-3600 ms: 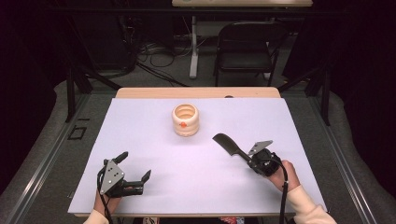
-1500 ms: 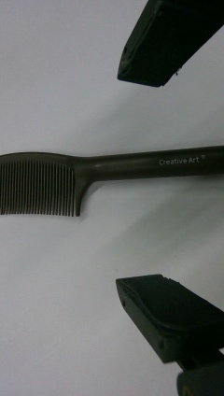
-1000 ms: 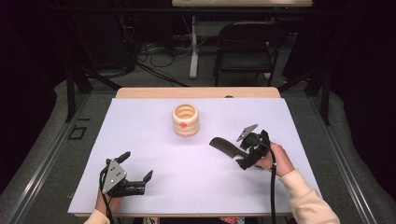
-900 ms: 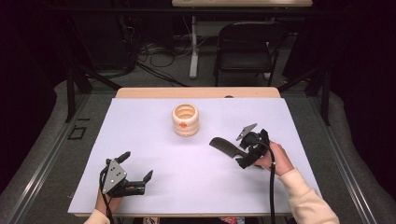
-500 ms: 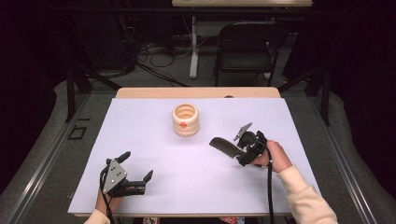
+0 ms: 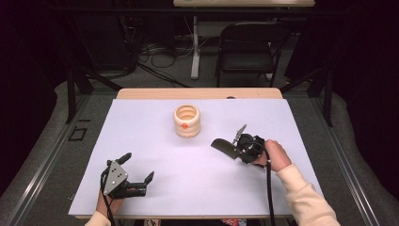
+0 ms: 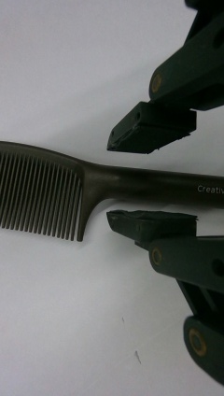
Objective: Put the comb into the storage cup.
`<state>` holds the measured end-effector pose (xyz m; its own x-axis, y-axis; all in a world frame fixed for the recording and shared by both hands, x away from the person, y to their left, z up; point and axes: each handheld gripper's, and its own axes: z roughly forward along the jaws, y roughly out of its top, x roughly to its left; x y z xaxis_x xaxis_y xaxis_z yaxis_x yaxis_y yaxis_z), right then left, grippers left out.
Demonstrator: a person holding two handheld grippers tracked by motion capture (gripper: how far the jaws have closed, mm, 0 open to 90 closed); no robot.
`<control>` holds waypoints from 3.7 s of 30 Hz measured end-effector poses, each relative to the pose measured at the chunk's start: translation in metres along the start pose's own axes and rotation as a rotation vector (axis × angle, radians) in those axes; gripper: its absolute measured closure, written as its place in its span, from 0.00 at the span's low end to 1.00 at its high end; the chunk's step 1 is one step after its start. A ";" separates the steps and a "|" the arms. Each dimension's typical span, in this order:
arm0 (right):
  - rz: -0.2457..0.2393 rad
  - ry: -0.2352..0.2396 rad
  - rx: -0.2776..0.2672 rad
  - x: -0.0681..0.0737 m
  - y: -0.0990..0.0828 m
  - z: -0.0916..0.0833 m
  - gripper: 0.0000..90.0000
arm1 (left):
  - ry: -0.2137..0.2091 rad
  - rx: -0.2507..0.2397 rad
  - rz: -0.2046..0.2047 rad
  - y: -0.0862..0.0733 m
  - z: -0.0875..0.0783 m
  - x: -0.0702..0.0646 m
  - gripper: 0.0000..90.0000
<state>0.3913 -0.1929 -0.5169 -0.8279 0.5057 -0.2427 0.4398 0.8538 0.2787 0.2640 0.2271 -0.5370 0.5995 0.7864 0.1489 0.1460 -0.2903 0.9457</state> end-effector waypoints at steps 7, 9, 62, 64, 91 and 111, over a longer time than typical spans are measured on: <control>-0.009 0.012 0.042 -0.002 0.002 0.008 0.73 | 0.000 0.001 0.000 0.000 0.000 0.000 0.00; -0.014 0.019 0.045 -0.003 0.003 0.010 0.73 | 0.000 0.002 0.000 0.000 0.000 0.000 0.00; 0.035 0.005 -0.014 -0.002 0.004 -0.012 0.81 | -0.001 0.011 0.003 -0.001 0.000 0.001 0.00; 0.049 0.007 -0.027 -0.003 0.003 -0.015 0.81 | -0.001 0.012 0.003 -0.001 0.000 0.001 0.00; 0.102 0.024 -0.150 -0.008 -0.001 -0.032 0.81 | 0.003 0.009 0.004 0.000 0.000 0.001 0.00; 0.129 0.032 -0.231 -0.009 0.001 -0.033 0.81 | 0.003 0.010 0.003 0.000 0.000 0.001 0.00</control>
<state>0.3877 -0.2007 -0.4835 -0.7822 0.6013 -0.1629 0.4543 0.7295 0.5113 0.2643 0.2282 -0.5370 0.5975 0.7872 0.1528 0.1520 -0.2983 0.9423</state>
